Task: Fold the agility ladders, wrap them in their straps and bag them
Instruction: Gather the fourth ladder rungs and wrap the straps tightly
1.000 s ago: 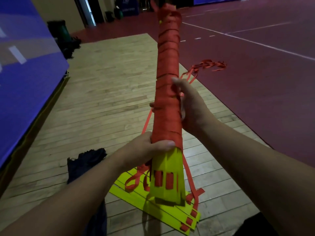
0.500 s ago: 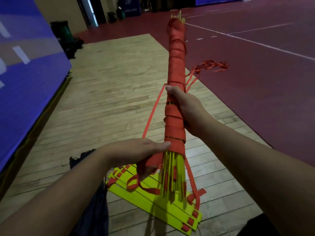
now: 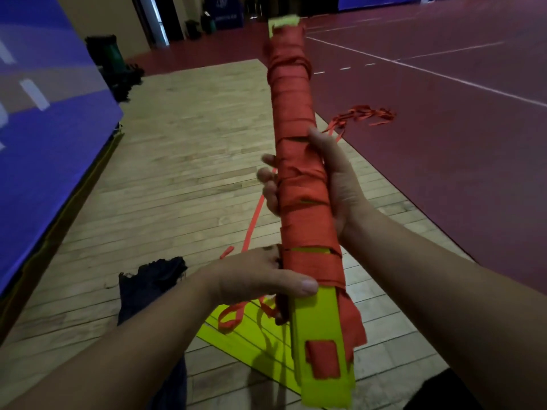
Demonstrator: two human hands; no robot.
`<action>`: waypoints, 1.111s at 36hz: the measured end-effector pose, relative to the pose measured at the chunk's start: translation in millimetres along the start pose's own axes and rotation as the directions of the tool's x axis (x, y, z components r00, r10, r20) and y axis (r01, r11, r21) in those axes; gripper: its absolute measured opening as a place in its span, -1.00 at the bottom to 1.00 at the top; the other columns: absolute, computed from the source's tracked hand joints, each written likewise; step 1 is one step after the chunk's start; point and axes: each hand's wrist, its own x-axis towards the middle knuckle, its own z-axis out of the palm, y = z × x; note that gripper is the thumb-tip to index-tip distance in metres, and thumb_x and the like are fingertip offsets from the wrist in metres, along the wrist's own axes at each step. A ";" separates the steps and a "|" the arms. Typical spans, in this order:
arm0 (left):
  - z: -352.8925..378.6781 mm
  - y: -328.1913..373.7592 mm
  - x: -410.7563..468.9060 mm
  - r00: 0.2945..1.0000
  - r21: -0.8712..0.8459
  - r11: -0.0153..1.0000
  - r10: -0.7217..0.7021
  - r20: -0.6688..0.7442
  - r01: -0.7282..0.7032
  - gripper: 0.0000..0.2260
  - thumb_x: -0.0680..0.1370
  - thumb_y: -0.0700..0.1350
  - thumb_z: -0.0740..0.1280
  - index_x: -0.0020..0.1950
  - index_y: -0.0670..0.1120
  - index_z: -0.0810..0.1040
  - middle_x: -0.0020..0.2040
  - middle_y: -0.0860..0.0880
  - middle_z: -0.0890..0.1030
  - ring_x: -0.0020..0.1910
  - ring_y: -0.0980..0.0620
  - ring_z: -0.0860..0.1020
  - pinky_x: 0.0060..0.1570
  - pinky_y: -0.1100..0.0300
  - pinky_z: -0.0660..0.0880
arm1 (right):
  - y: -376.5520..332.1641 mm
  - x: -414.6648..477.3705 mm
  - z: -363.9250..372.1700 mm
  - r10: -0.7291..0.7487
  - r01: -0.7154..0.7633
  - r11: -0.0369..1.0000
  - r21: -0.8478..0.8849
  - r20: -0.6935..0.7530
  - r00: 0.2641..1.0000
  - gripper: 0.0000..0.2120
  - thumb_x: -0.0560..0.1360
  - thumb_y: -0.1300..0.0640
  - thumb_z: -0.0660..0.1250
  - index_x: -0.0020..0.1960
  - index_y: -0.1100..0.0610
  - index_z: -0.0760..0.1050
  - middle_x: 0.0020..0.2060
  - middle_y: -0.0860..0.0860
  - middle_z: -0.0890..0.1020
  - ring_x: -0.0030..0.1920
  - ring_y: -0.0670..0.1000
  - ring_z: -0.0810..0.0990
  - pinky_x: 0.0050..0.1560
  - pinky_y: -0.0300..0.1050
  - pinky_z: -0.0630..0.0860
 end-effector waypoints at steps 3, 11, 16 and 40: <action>-1.2 -3.1 0.8 0.997 -0.054 0.996 -0.075 0.020 0.076 -0.45 0.07 0.29 0.65 -0.05 0.05 0.75 -0.06 0.07 0.73 -0.06 0.09 0.68 0.03 0.19 0.59 | 1.3 4.1 -1.9 0.059 -0.061 0.994 -0.086 -0.029 0.998 -0.65 0.40 -0.09 0.28 -0.05 0.21 0.44 -0.28 0.13 0.50 -0.45 0.04 0.52 -0.36 -0.19 0.53; -17.9 8.9 -10.9 0.945 0.425 0.844 -0.304 -0.122 0.327 -0.54 0.32 0.51 0.31 -0.12 0.18 0.67 -0.16 -0.01 0.69 -0.15 -0.02 0.63 -0.05 0.14 0.55 | -2.3 4.6 -17.7 -0.146 0.032 0.916 -0.399 -0.259 0.955 -0.79 0.56 0.07 0.33 -0.03 0.19 0.38 -0.31 0.18 0.46 -0.41 0.12 0.50 -0.38 -0.09 0.58; -5.9 0.7 6.4 0.924 0.455 0.826 -0.190 -0.333 0.333 -0.38 0.37 0.42 0.39 -0.09 -0.17 0.58 -0.46 0.02 0.49 -0.48 0.00 0.51 -0.38 0.20 0.43 | -3.5 12.9 -29.8 -0.386 0.142 0.806 -0.575 -0.328 0.862 -0.80 0.54 0.09 0.40 -0.03 0.16 0.41 -0.21 0.20 0.43 -0.34 0.13 0.53 -0.31 -0.01 0.58; -9.9 -2.3 10.4 0.909 0.372 0.894 -0.084 -0.408 0.249 -0.59 0.27 0.18 0.51 0.02 0.02 0.63 -0.10 0.05 0.72 -0.11 0.04 0.68 0.02 0.01 0.60 | -14.1 11.6 -24.9 -0.465 0.263 0.829 -0.493 -0.347 0.815 -0.27 0.27 -0.18 0.50 0.28 0.25 0.49 -0.08 0.14 0.61 -0.09 0.21 0.66 0.03 0.16 0.64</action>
